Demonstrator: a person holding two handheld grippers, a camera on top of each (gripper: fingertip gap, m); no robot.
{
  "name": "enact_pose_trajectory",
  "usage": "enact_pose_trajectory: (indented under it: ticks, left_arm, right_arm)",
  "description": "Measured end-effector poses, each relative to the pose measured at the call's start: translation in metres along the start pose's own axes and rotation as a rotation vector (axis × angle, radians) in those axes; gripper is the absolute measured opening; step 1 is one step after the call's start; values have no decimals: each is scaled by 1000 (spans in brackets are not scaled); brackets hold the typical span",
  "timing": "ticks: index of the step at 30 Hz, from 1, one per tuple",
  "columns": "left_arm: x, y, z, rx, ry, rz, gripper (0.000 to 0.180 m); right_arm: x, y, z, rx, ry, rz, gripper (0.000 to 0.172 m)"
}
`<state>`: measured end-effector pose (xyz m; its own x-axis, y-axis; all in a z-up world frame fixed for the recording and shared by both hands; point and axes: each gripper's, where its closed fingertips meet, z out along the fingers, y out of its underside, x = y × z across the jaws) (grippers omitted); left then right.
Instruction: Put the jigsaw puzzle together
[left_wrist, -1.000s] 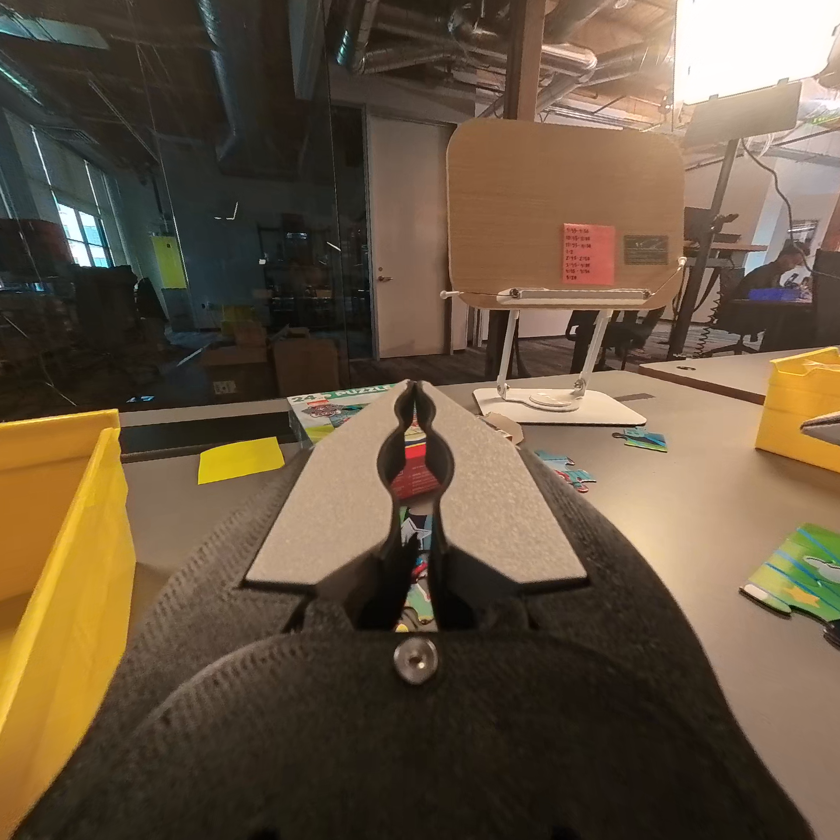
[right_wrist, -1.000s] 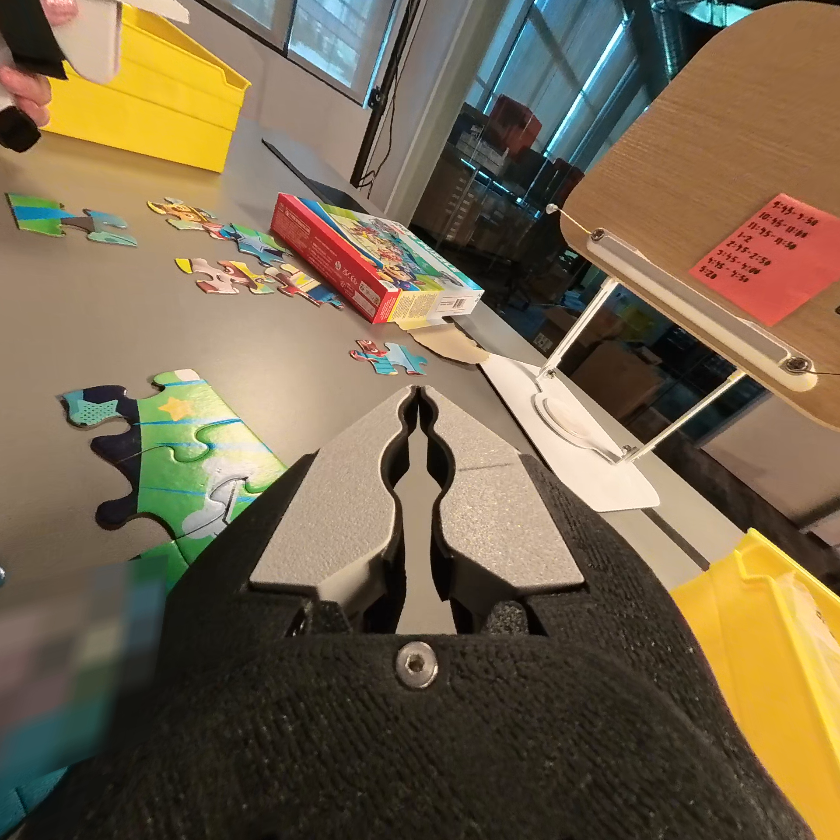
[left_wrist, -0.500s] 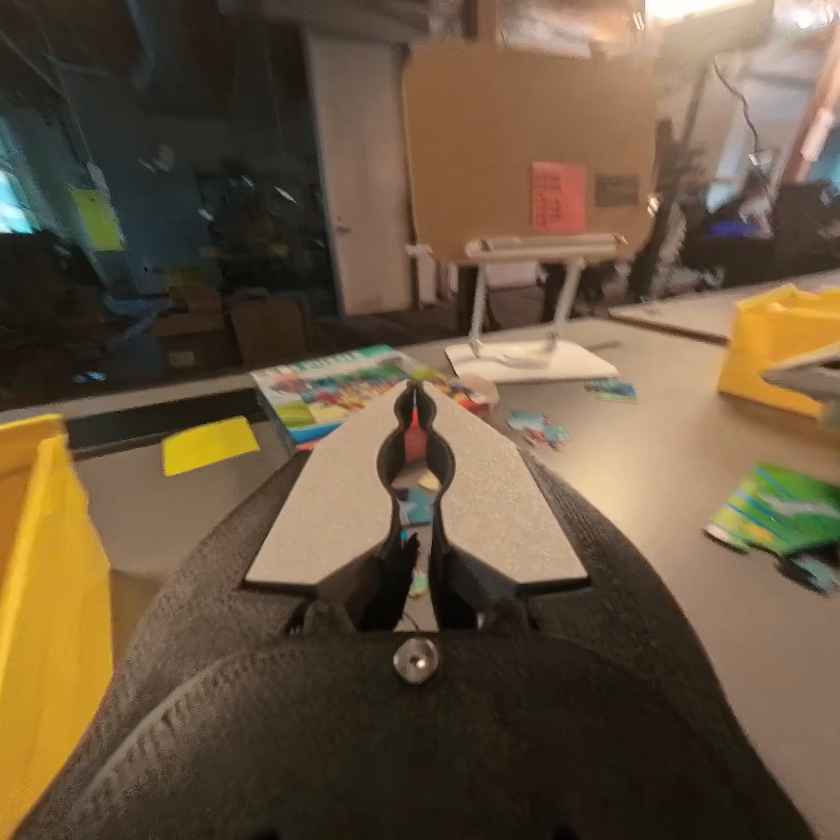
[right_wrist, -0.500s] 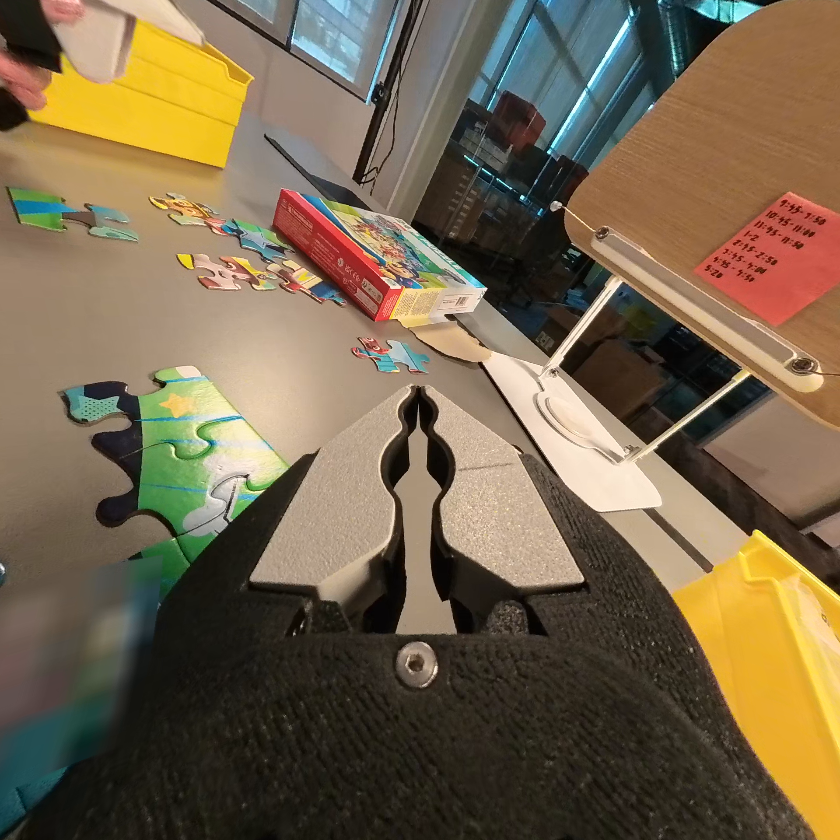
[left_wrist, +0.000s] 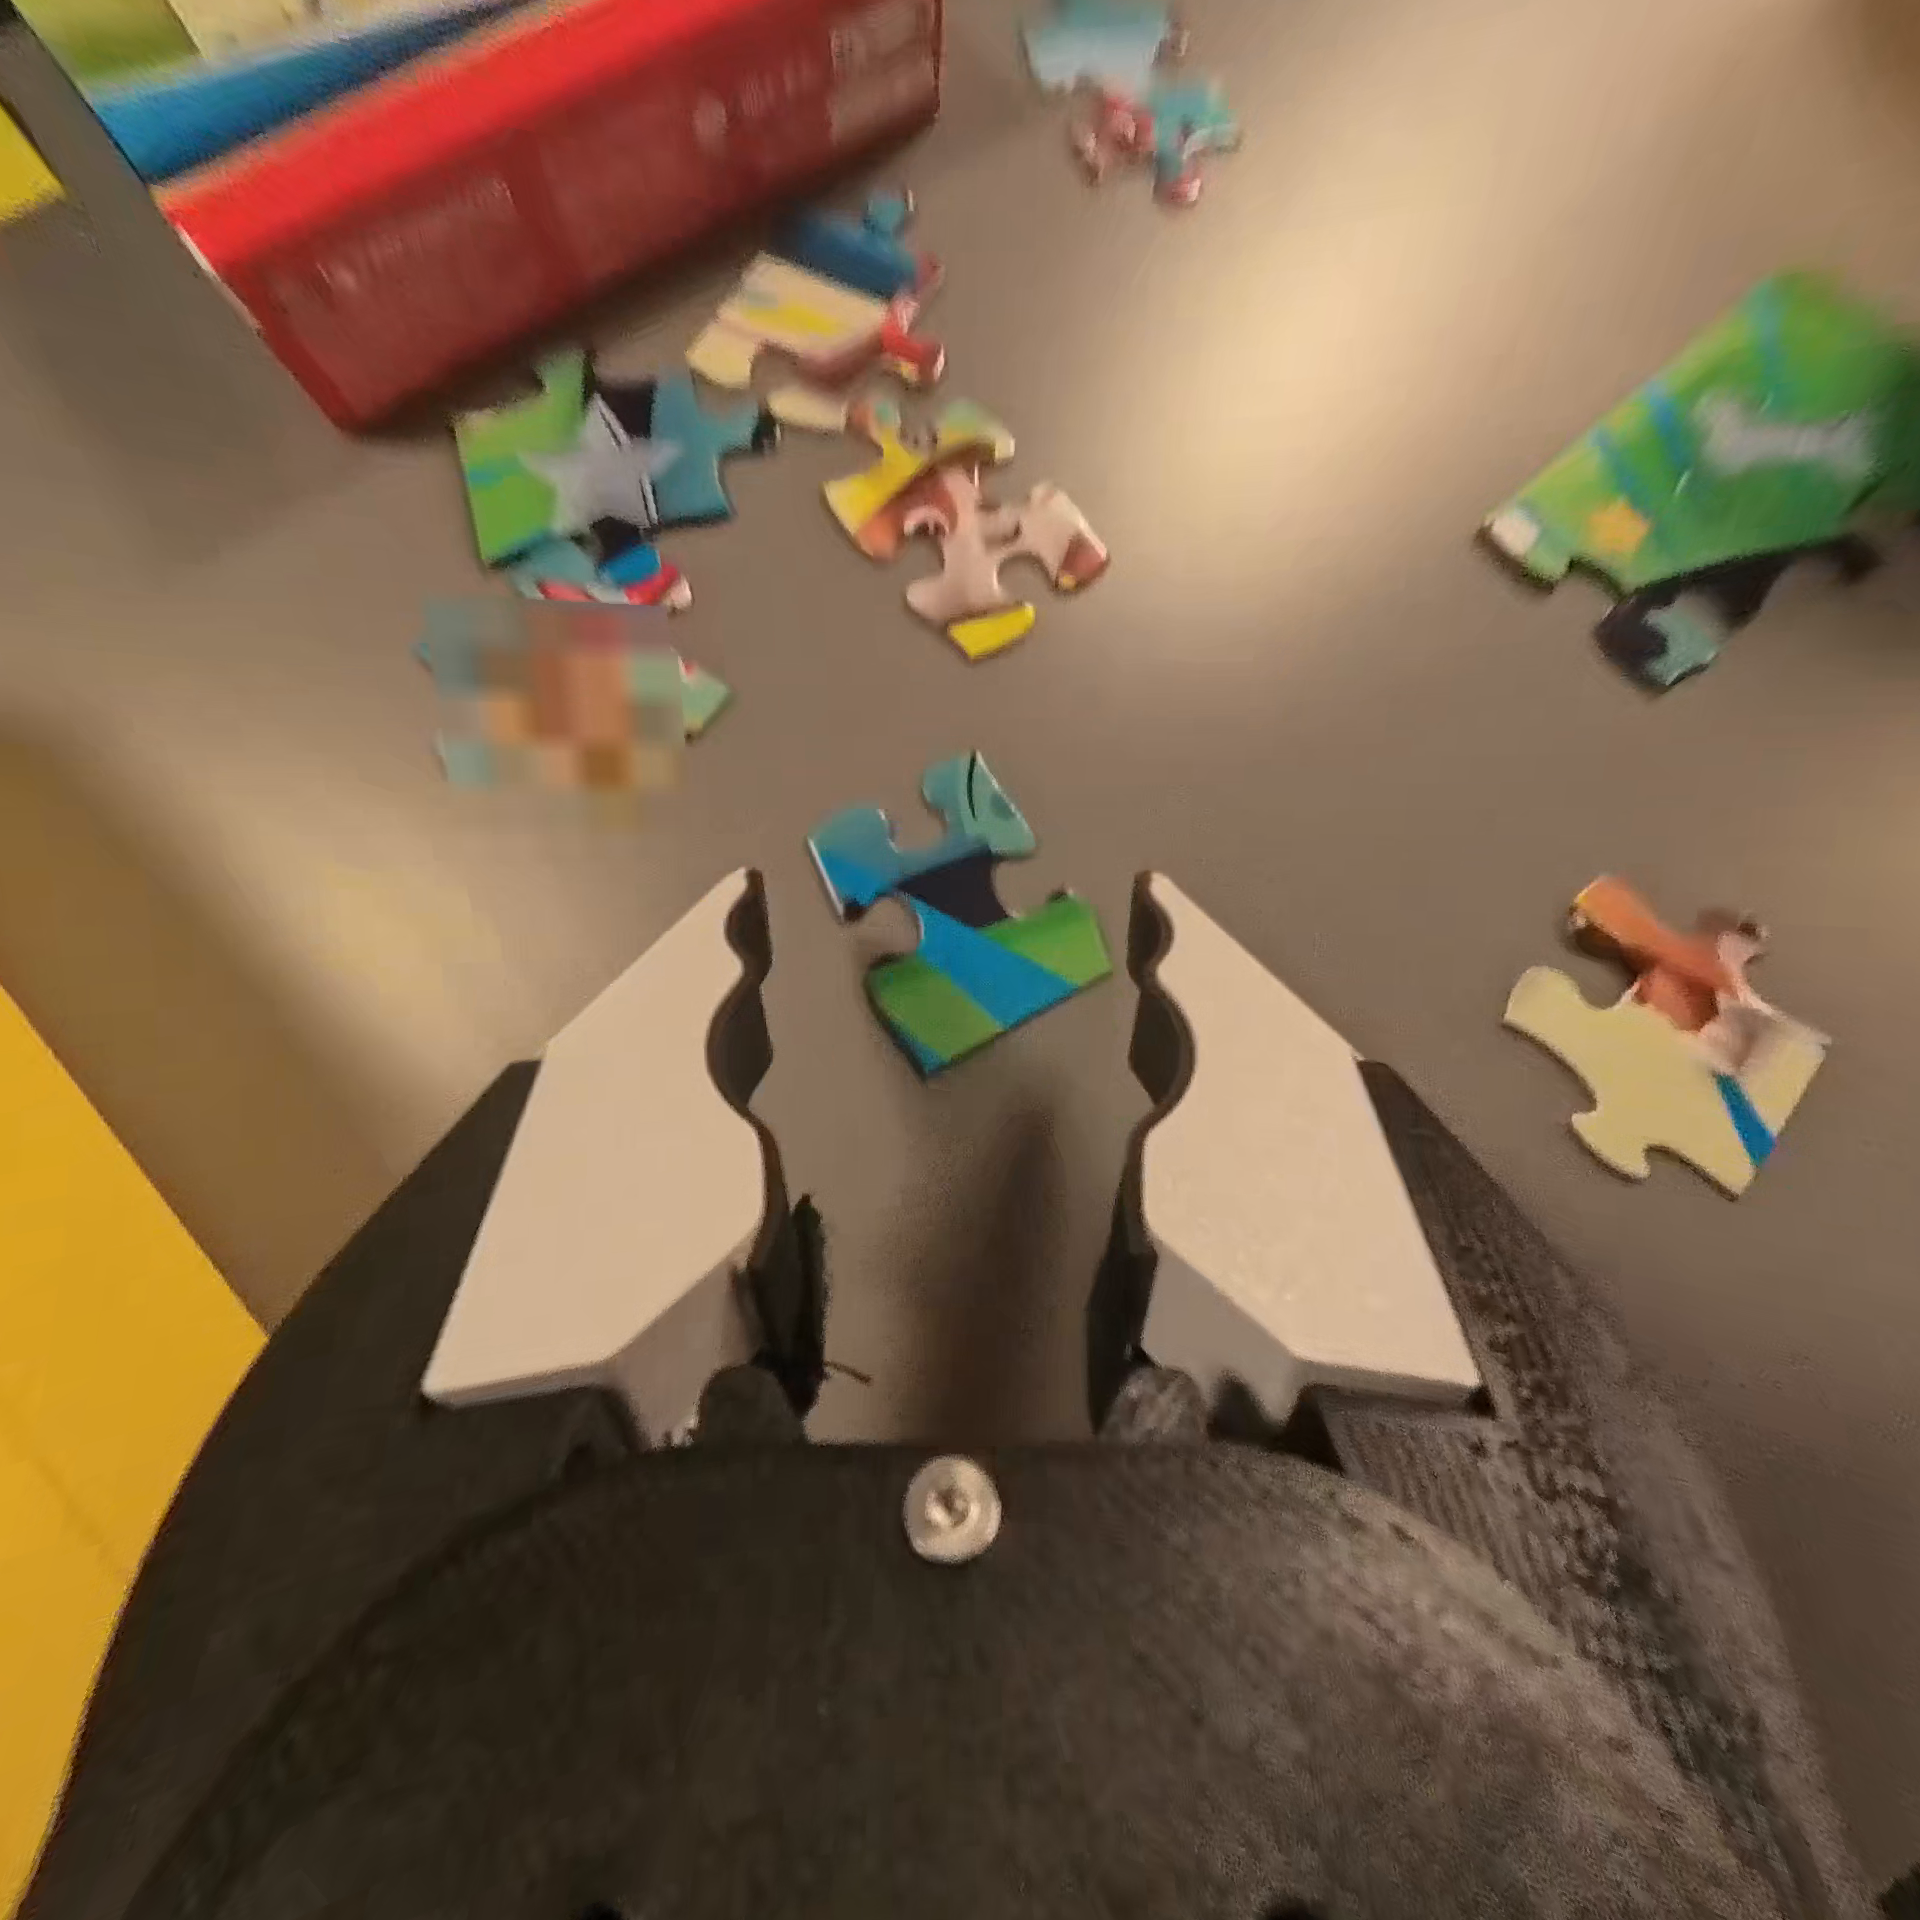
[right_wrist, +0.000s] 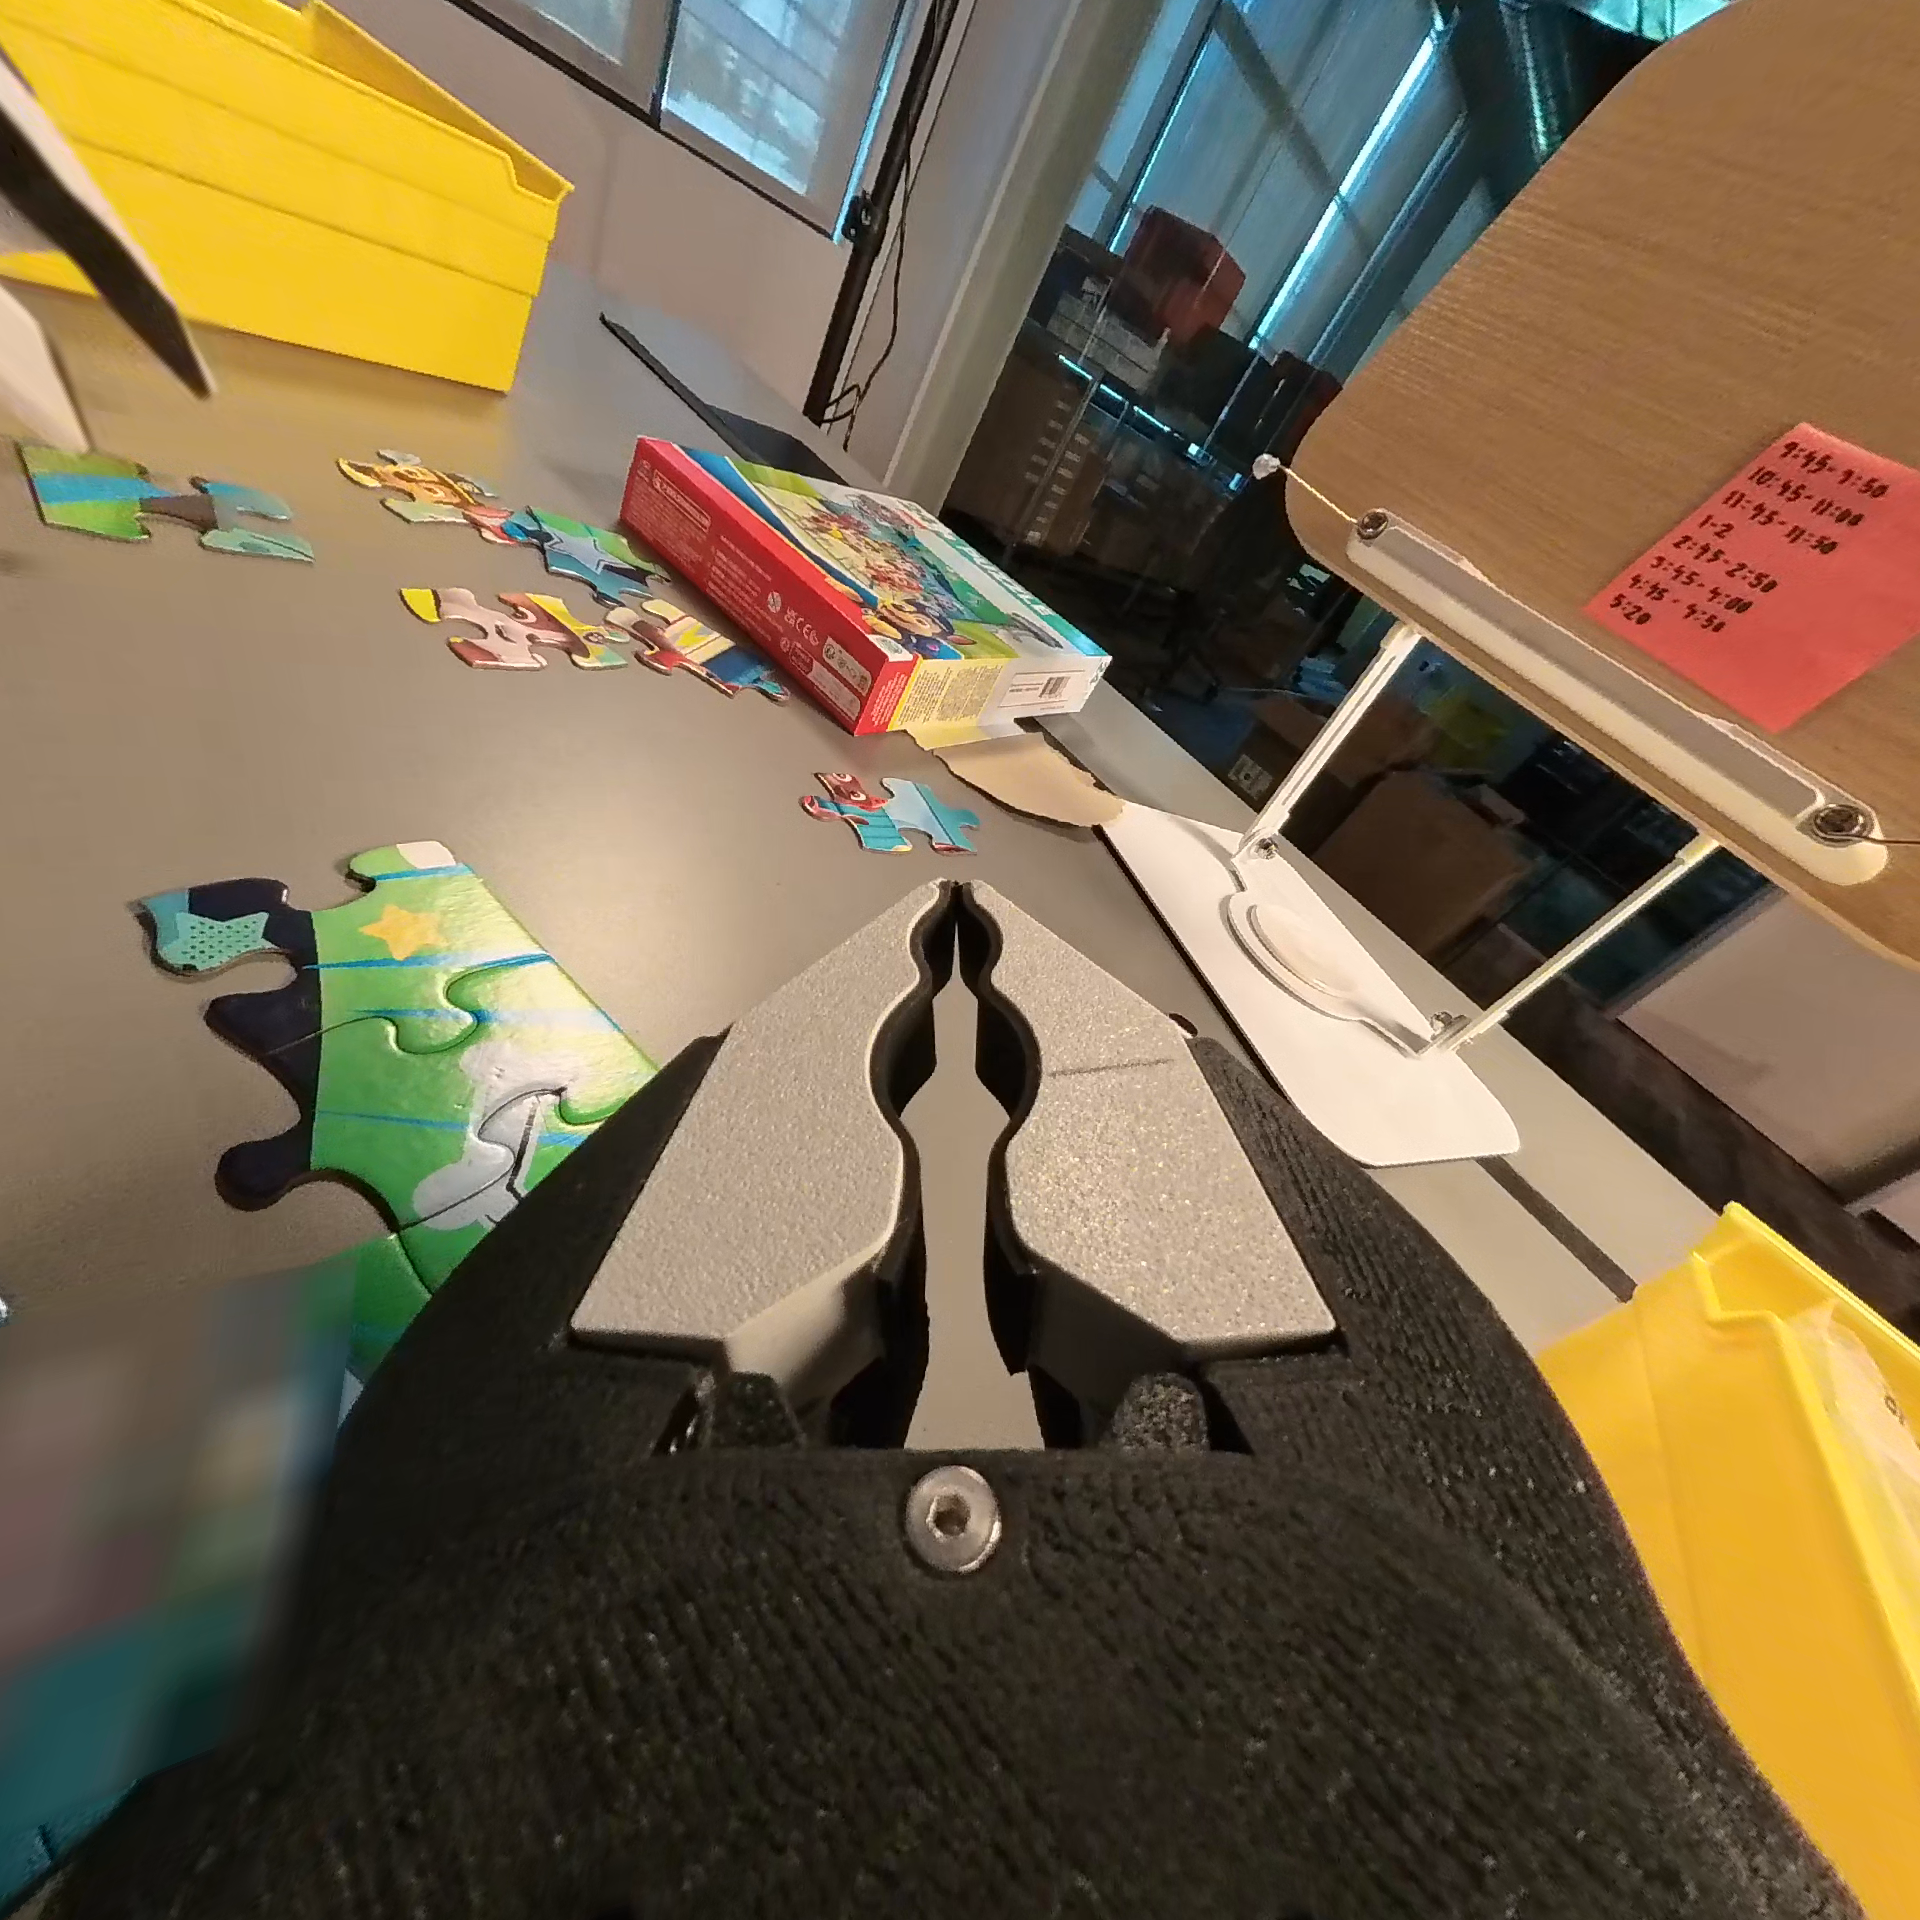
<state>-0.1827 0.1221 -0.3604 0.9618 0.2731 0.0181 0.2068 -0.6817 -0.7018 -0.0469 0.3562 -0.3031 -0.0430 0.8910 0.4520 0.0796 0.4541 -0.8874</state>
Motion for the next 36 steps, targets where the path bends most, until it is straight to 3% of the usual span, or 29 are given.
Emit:
enact_pose_trajectory:
  ticks: [6,11,20,24,27,29,33,36]
  left_arm:
    - [0,18,3,-47,-100,3,47]
    - [5,24,7,-57,-72,-74,57]
    - [13,19,12,-62,-41,-75,50]
    - [-5,20,7,-77,-146,-50,43]
    - [-24,6,-7,9,-263,29,39]
    - [-19,-4,-9,62,-221,53,40]
    - [6,-5,6,52,44,-64,49]
    - [-5,-2,16,13,-3,-65,42]
  right_arm:
    - [-1,0,0,-4,0,-9,0]
    - [-2,1,0,-10,3,-33,0]
    - [-2,0,0,-9,2,-31,0]
    - [-3,0,0,-8,0,-39,0]
    - [-4,0,1,-10,-2,-47,0]
    - [-5,0,1,-11,-4,-50,0]
    - [-5,-1,1,-11,-3,-61,0]
    - [-7,-1,1,-14,-4,-75,0]
